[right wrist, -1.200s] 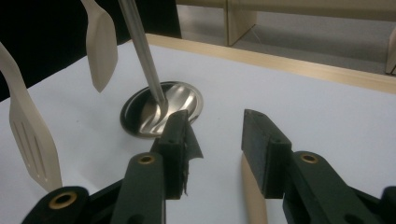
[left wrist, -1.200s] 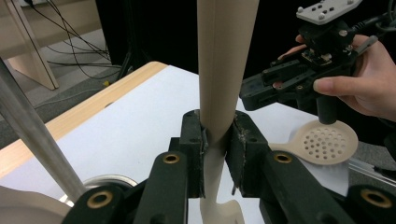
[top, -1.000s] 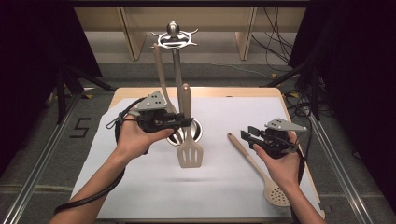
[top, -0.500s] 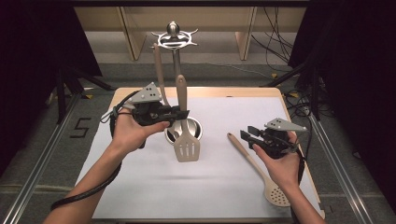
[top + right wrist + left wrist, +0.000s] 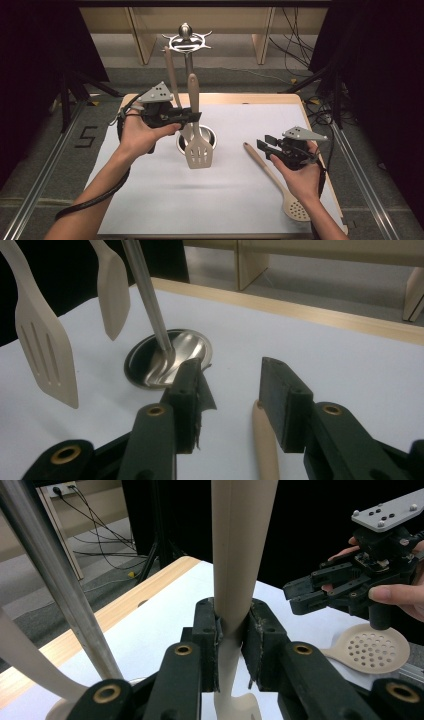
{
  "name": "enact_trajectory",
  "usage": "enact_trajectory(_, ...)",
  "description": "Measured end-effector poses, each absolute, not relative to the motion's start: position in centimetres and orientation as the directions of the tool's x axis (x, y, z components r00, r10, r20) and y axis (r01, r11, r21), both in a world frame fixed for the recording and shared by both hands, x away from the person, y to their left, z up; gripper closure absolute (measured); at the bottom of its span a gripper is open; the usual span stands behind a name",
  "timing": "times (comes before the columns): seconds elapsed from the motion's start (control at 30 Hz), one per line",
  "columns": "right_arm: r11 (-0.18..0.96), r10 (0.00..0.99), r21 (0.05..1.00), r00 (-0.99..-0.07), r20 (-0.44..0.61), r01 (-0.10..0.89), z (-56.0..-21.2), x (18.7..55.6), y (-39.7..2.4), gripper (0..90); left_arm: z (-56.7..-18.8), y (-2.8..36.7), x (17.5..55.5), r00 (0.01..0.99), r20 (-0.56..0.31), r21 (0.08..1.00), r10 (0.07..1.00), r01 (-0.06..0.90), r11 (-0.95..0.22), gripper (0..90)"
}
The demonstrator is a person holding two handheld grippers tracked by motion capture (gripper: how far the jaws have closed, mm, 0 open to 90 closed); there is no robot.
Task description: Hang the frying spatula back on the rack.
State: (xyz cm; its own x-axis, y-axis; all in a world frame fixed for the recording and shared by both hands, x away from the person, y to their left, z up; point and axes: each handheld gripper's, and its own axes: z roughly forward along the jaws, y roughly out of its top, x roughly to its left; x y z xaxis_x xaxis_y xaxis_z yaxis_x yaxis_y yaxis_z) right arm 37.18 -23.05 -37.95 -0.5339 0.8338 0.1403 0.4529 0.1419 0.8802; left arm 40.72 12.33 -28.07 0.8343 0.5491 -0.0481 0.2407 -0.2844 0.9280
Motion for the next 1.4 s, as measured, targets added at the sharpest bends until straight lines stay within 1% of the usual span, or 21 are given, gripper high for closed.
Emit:
enact_trajectory(0.07,0.138,0.832,0.885,-0.537,0.141,0.445,-38.1,37.3,-23.0,61.8,-28.0,12.3,40.8,0.835,-0.047,0.928,0.548,0.239,-0.285,76.1)
enact_trajectory(0.1,0.139,0.832,0.884,-0.537,0.141,0.446,-38.0,37.3,-23.0,61.8,-27.8,12.7,41.4,0.852,0.034,0.929,0.522,0.166,-0.332,76.1)
enact_trajectory(0.17,0.161,0.830,0.889,-0.546,0.113,0.429,-38.0,37.4,-23.1,61.8,-27.6,12.8,41.7,0.851,0.047,0.928,0.523,0.157,-0.339,76.1)
enact_trajectory(0.2,0.161,0.829,0.889,-0.548,0.114,0.429,-38.0,37.4,-23.1,61.8,-27.5,12.8,41.5,0.843,0.022,0.927,0.538,0.184,-0.326,76.1)
enact_trajectory(0.23,0.162,0.828,0.890,-0.549,0.113,0.427,-38.0,37.4,-23.1,61.8,-27.4,12.9,41.9,0.850,0.057,0.927,0.524,0.151,-0.345,76.1)
enact_trajectory(0.27,0.163,0.827,0.889,-0.551,0.113,0.428,-38.0,37.4,-23.1,61.8,-27.3,13.0,41.8,0.846,0.046,0.927,0.530,0.162,-0.338,76.1)
enact_trajectory(0.43,0.173,0.828,0.892,-0.552,0.098,0.418,-38.0,37.5,-23.2,61.8,-27.0,13.3,42.2,0.844,0.059,0.925,0.534,0.155,-0.348,76.1)
enact_trajectory(0.47,0.159,0.824,0.889,-0.554,0.120,0.430,-37.9,37.4,-23.1,61.8,-27.0,13.4,42.2,0.842,0.051,0.924,0.537,0.164,-0.345,76.1)
enact_trajectory(0.53,0.163,0.829,0.885,-0.547,0.116,0.435,-37.8,37.3,-23.1,61.8,-27.0,13.3,42.0,0.832,0.025,0.921,0.554,0.195,-0.336,76.1)
enact_trajectory(0.6,0.159,0.831,0.884,-0.543,0.120,0.438,-37.8,37.3,-23.1,61.8,-26.9,13.5,42.5,0.845,0.070,0.922,0.530,0.148,-0.358,76.1)
enact_trajectory(0.73,0.153,0.833,0.877,-0.537,0.134,0.456,-37.7,37.1,-23.0,61.8,-26.8,13.5,42.4,0.834,0.036,0.921,0.551,0.187,-0.343,76.1)
enact_trajectory(0.77,0.145,0.833,0.872,-0.533,0.147,0.468,-37.6,37.1,-23.0,61.8,-26.8,13.5,42.6,0.840,0.047,0.922,0.541,0.172,-0.347,76.1)
enact_trajectory(0.8,0.154,0.832,0.878,-0.539,0.132,0.454,-37.7,37.1,-23.0,61.8,-26.7,13.5,42.8,0.840,0.059,0.920,0.539,0.163,-0.356,76.1)
enact_trajectory(1.0,0.151,0.834,0.877,-0.536,0.135,0.456,-37.7,37.1,-22.9,61.8,-26.5,13.5,43.0,0.839,0.057,0.920,0.541,0.166,-0.355,76.1)
enact_trajectory(1.03,0.152,0.833,0.878,-0.537,0.134,0.454,-37.7,37.2,-23.0,61.8,-26.4,13.5,42.9,0.832,0.042,0.920,0.553,0.184,-0.346,76.1)
enact_trajectory(1.1,0.147,0.834,0.874,-0.534,0.142,0.462,-37.7,37.1,-23.0,61.8,-26.3,13.6,43.2,0.841,0.061,0.921,0.537,0.160,-0.356,76.1)
enact_trajectory(1.13,0.146,0.831,0.877,-0.537,0.142,0.458,-37.7,37.2,-23.0,61.8,-26.2,13.5,43.1,0.832,0.042,0.920,0.554,0.185,-0.346,76.1)
enact_trajectory(1.2,0.153,0.833,0.879,-0.538,0.132,0.452,-37.7,37.2,-22.9,61.8,-26.1,13.6,43.4,0.839,0.055,0.921,0.541,0.166,-0.351,76.1)
enact_trajectory(1.3,0.150,0.832,0.879,-0.539,0.135,0.452,-37.7,37.1,-22.9,61.8,-26.0,13.6,43.3,0.826,0.028,0.920,0.562,0.199,-0.337,76.1)
enact_trajectory(1.37,0.150,0.831,0.880,-0.539,0.135,0.451,-37.7,37.1,-22.9,61.8,-25.9,13.7,43.6,0.834,0.050,0.920,0.550,0.175,-0.350,76.1)
enact_trajectory(1.4,0.152,0.832,0.880,-0.539,0.132,0.451,-37.7,37.1,-22.9,61.8,-25.9,13.7,43.6,0.828,0.037,0.920,0.560,0.190,-0.342,76.1)
